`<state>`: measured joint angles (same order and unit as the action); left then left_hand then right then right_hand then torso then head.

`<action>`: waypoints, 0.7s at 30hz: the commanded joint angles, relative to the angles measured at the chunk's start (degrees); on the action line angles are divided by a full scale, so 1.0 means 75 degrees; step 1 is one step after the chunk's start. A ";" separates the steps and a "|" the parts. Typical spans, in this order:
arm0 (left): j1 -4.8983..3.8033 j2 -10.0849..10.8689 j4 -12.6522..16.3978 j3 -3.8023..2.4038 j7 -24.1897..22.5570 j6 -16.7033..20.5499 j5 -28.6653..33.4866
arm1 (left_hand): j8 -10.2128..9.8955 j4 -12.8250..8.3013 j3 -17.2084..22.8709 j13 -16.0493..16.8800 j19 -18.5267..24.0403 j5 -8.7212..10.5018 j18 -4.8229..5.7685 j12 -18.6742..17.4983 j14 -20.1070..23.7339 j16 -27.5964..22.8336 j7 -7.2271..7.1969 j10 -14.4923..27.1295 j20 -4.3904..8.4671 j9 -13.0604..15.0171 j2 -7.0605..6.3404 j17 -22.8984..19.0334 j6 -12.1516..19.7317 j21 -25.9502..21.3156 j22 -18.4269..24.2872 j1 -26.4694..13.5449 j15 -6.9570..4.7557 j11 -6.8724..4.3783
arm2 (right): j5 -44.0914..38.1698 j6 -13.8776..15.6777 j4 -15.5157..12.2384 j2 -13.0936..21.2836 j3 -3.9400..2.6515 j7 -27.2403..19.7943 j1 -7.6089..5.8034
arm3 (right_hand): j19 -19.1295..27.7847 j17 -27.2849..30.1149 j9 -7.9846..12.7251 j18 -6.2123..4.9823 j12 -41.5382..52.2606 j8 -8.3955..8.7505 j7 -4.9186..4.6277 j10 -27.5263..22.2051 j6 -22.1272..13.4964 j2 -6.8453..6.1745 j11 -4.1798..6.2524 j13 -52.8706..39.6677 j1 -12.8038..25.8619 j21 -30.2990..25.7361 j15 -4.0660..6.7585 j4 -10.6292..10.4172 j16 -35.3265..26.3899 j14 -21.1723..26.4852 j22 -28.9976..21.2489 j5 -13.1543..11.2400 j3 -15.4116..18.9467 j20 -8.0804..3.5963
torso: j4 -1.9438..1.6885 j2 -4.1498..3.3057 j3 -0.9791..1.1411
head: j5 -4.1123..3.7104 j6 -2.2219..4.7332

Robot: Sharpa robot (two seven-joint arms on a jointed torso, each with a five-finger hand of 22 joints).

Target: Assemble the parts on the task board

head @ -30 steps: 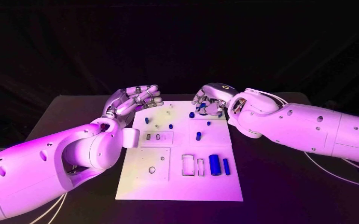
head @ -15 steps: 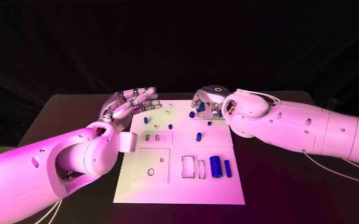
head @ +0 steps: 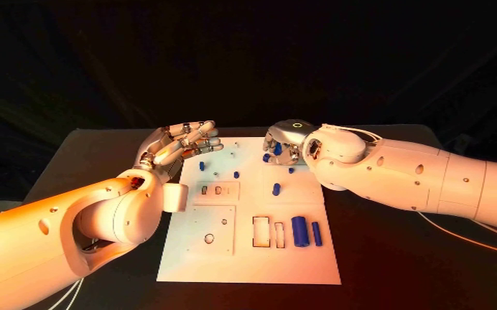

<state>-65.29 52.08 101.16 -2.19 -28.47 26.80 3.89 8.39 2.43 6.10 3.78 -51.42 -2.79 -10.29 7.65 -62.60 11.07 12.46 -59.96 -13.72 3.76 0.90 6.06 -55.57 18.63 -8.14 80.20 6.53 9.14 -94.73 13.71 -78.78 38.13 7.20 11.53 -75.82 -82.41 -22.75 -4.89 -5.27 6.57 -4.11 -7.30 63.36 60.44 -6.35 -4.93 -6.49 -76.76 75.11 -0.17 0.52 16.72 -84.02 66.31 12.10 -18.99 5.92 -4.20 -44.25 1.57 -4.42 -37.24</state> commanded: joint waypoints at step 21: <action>-0.0048 0.0045 0.0064 -0.0010 0.0019 -0.0148 0.0015 | -0.0074 -0.0060 0.0021 -0.0008 0.0029 -0.0028 -0.0029 -0.0061 0.0001 -0.0070 0.0040 -0.0009 -0.0019 -0.0007 -0.0021 -0.0012 -0.0003 -0.0036 0.0023 -0.0033 0.0046 0.0050 | -0.0138 -0.0260 0.0197 -0.0190 -0.0002 0.0033 -0.0004 | -0.0003 -0.5575 -0.0090 0.0200 0.0136 -0.0059 0.0008 0.0170 0.0268 0.0032 0.0095 -0.0025 -0.0017 0.0310 0.0116 -0.0268 0.7335 -0.0409 0.0473 0.0076 -0.0191 -0.0088 | -0.0029 -0.0107 0.0019 | 0.0029 -0.0005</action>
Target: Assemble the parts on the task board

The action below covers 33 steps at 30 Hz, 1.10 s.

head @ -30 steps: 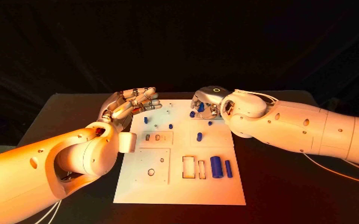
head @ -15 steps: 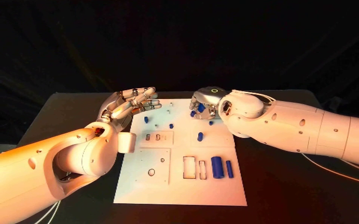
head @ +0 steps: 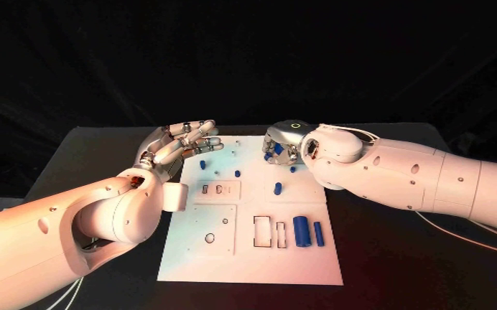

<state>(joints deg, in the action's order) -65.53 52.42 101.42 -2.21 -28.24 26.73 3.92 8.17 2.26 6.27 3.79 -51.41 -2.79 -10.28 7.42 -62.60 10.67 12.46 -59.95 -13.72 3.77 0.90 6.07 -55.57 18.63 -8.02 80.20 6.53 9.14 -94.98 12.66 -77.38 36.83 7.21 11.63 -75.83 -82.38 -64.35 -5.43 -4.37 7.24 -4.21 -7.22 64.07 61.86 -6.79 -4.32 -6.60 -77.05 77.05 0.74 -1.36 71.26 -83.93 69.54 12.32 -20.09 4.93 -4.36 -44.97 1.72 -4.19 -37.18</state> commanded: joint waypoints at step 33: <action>-0.0032 0.0032 -0.0035 -0.0007 0.0064 -0.0132 0.0013 | -0.0078 -0.0052 0.0022 -0.0009 0.0036 -0.0028 -0.0031 -0.0070 0.0004 -0.0060 0.0050 0.0003 -0.0025 -0.0009 -0.0002 -0.0017 0.0006 -0.0048 0.0023 -0.0028 0.0055 0.0059 | 0.0404 0.1877 0.0011 -0.0273 -0.0027 -0.0268 -0.0020 | -0.0116 -0.0205 -0.0263 0.0134 0.0150 -0.0237 0.0117 0.0540 0.0564 0.0264 0.0158 -0.0071 -0.0046 0.0281 0.0105 -0.0050 0.0343 -0.0376 0.0413 0.0021 -0.0234 -0.0062 | -0.0100 -0.0068 -0.0016 | -0.0017 0.0073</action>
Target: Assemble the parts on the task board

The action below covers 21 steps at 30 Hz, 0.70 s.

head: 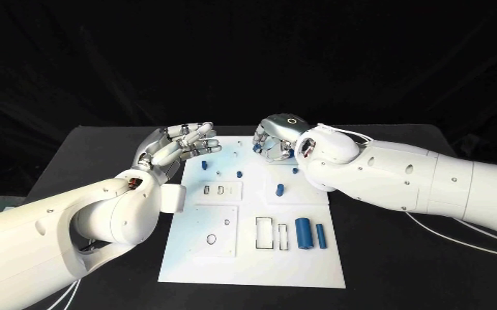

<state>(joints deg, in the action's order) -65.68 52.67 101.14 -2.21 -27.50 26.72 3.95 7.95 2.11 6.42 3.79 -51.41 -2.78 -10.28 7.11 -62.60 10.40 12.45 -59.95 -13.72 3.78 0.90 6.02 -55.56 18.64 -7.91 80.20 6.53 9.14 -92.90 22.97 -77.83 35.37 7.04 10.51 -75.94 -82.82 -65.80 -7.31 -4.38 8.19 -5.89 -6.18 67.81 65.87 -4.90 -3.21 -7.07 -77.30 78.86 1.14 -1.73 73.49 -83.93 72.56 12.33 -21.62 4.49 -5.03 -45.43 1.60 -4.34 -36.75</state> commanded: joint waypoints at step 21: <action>-0.0062 -0.0004 0.0065 -0.0007 -0.0052 -0.0144 -0.0008 | -0.0063 -0.0044 0.0013 -0.0010 0.0043 -0.0028 -0.0030 -0.0049 0.0008 -0.0048 0.0054 0.0010 -0.0029 -0.0009 0.0002 -0.0014 0.0006 -0.0056 0.0016 -0.0021 0.0060 0.0064 | -0.0025 0.0846 0.1218 -0.1151 -0.0005 0.0246 0.0035 | -0.0056 -0.0030 -0.0020 0.0136 0.0003 0.0011 -0.0043 0.0039 -0.0001 -0.0002 0.0000 -0.0004 -0.0021 0.0040 0.0048 0.0010 0.0069 -0.0375 0.0012 0.0036 -0.0046 -0.0006 | -0.0103 -0.0108 -0.0007 | -0.0031 0.0062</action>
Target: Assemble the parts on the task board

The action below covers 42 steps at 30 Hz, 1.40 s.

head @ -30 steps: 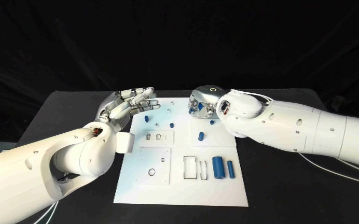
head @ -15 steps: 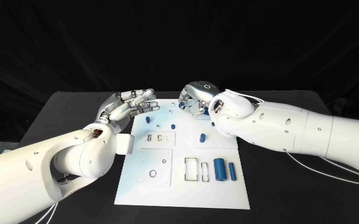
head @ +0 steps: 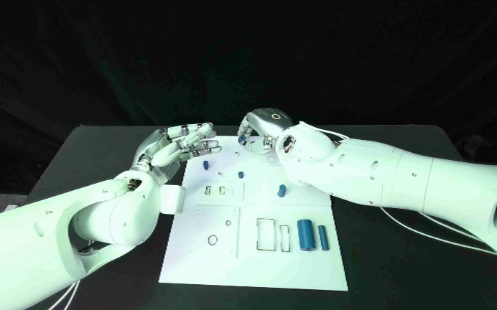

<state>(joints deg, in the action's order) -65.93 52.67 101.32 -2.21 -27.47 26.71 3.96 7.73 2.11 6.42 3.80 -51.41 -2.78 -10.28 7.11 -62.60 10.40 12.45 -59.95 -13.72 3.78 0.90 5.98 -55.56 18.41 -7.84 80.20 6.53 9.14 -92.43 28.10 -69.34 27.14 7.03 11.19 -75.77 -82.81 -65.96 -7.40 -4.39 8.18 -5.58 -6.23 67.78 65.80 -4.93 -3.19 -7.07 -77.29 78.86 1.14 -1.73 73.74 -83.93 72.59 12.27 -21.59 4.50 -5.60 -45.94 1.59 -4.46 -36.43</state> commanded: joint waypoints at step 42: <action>-0.0134 0.0052 0.0078 -0.0007 -0.0042 -0.0149 -0.0019 | -0.0049 -0.0058 0.0022 -0.0010 0.0051 -0.0029 -0.0030 -0.0068 0.0011 -0.0070 0.0058 0.0014 -0.0033 -0.0009 -0.0001 -0.0010 0.0007 -0.0033 0.0015 -0.0016 0.0064 0.0069 | -0.0103 -0.0486 0.0459 -0.0296 0.0000 0.0300 0.0057 | -0.0023 0.0045 -0.0040 0.0126 -0.0097 0.0034 -0.0066 -0.0031 -0.0053 -0.0068 -0.0044 0.0020 0.0022 0.0003 0.0016 0.0006 0.0039 -0.0349 -0.0041 -0.0004 -0.0068 0.0012 | -0.0065 -0.0132 -0.0012 | 0.0001 0.0016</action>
<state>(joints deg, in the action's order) -66.84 53.07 101.74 -2.21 -27.47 26.68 3.94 7.73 1.96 6.57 3.80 -51.20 -2.78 -10.27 6.87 -62.60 10.19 12.45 -59.75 -13.92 3.78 0.90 5.98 -55.56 18.41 -7.79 80.20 6.53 9.34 -93.24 27.31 -65.64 25.04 6.73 13.71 -75.81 -82.81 -65.63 -7.69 -4.39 7.73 -5.40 -6.60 67.76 65.01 -4.96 -3.20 -6.82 -77.29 78.86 1.13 -1.56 73.71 -83.93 72.33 12.55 -21.74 4.50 -6.15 -46.94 1.50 -4.48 -36.24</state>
